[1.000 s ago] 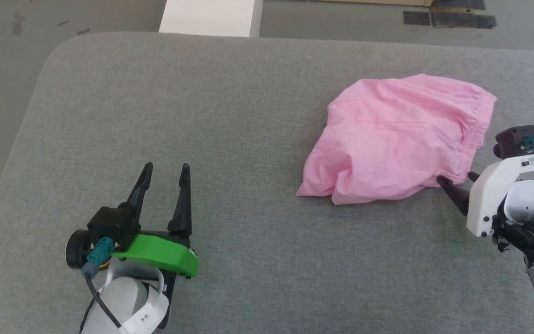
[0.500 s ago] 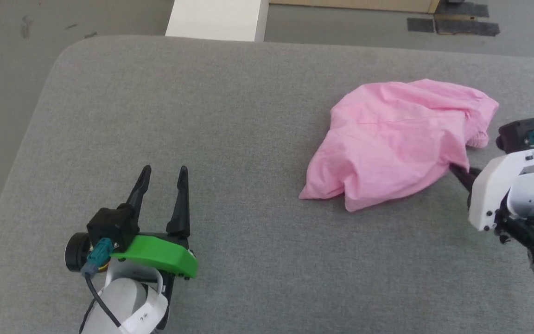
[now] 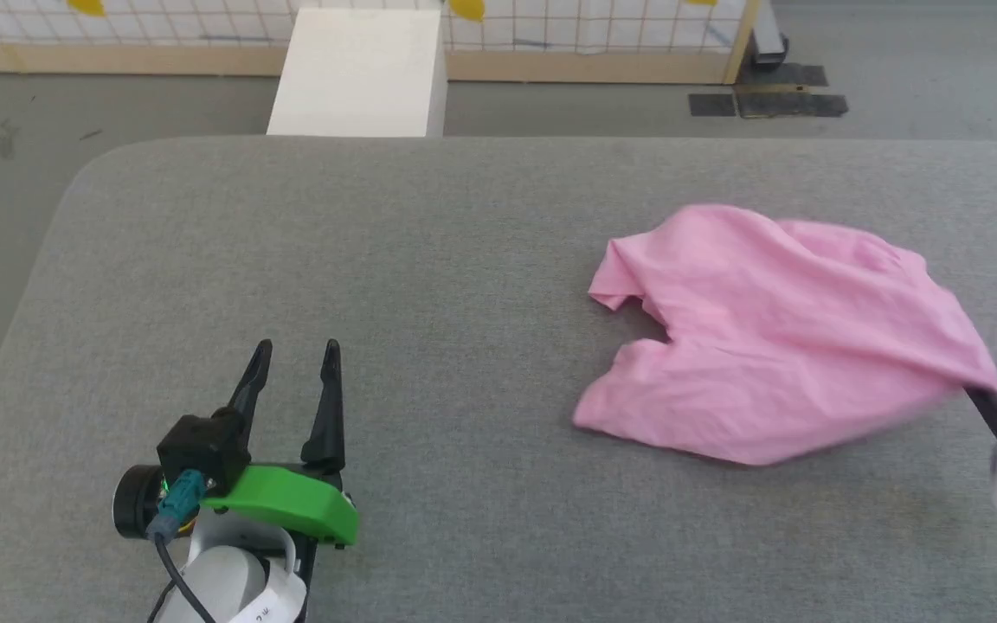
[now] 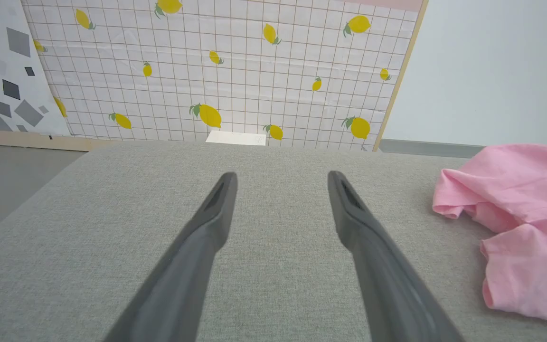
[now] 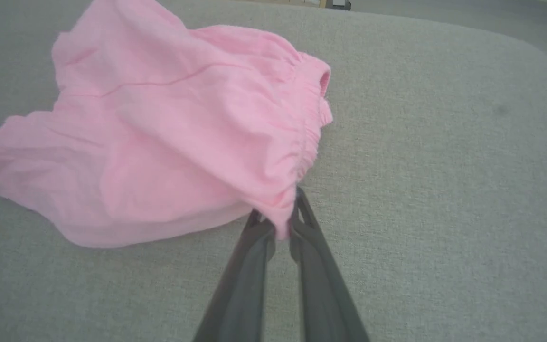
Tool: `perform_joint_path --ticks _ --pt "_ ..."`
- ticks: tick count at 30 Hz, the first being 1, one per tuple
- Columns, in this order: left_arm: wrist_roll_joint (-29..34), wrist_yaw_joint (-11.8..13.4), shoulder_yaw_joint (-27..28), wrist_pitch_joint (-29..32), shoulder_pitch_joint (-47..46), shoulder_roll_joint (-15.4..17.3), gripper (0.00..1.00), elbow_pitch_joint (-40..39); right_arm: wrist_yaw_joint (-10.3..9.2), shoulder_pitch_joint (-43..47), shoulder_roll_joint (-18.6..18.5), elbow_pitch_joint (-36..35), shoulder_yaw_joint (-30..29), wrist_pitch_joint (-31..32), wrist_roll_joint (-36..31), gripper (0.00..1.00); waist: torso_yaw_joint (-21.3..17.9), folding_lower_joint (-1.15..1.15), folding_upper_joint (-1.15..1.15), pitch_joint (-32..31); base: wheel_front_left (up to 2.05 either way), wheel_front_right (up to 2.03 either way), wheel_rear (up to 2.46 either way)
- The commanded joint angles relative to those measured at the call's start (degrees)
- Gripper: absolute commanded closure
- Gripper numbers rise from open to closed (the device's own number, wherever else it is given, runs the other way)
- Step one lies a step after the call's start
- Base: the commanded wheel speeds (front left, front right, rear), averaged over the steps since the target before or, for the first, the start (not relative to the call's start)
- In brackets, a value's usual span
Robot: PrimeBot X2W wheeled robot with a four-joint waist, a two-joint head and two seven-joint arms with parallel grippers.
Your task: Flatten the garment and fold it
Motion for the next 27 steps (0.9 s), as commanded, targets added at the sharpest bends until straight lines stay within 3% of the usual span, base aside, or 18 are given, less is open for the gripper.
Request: perform_joint_path --ticks 1,5,10,12,13,22,27 --pt "0.4 0.3 0.0 0.0 0.6 0.5 0.0 -0.1 -0.08 2.3 0.9 -1.1 -1.7 1.1 -0.9 1.0 -0.8 0.0 0.43 -0.7 0.0 0.0 0.0" --pt "0.3 0.3 -0.3 0.5 0.7 0.7 0.0 -0.3 -0.08 8.8 4.9 -2.4 -8.5 4.3 -2.8 1.0 -1.0 0.0 0.43 -0.7 0.0 0.0 0.0" --pt "0.2 0.5 -0.6 1.2 1.0 1.0 0.0 -0.3 -0.08 12.0 10.0 0.0 -12.7 2.4 -4.2 1.0 -1.1 0.0 0.43 -0.7 0.0 0.0 0.0" --pt "0.1 0.5 -0.7 1.5 1.2 1.2 0.0 -0.2 -0.08 12.2 11.2 1.1 -12.7 0.2 -5.0 0.46 -1.2 0.0 0.43 -0.8 0.0 0.0 0.0" --pt "0.1 0.5 -0.8 1.7 1.3 1.3 0.0 -0.2 -0.08 12.1 11.8 1.4 -12.8 -1.1 -5.1 0.0 -1.2 0.0 0.43 -0.9 0.0 0.0 0.0" --pt "-0.2 0.5 -1.9 2.8 2.6 1.4 0.0 -1.1 -0.08 12.6 17.4 -0.5 -12.5 -21.5 -10.1 0.0 -1.3 0.0 0.43 -3.1 0.0 0.0 0.0" --pt "-0.5 0.3 -2.8 3.9 3.6 1.5 0.0 -1.3 -0.08 14.0 19.1 -2.6 -9.7 -28.6 -12.6 0.0 -1.6 0.0 0.43 -4.7 0.0 0.0 0.0"
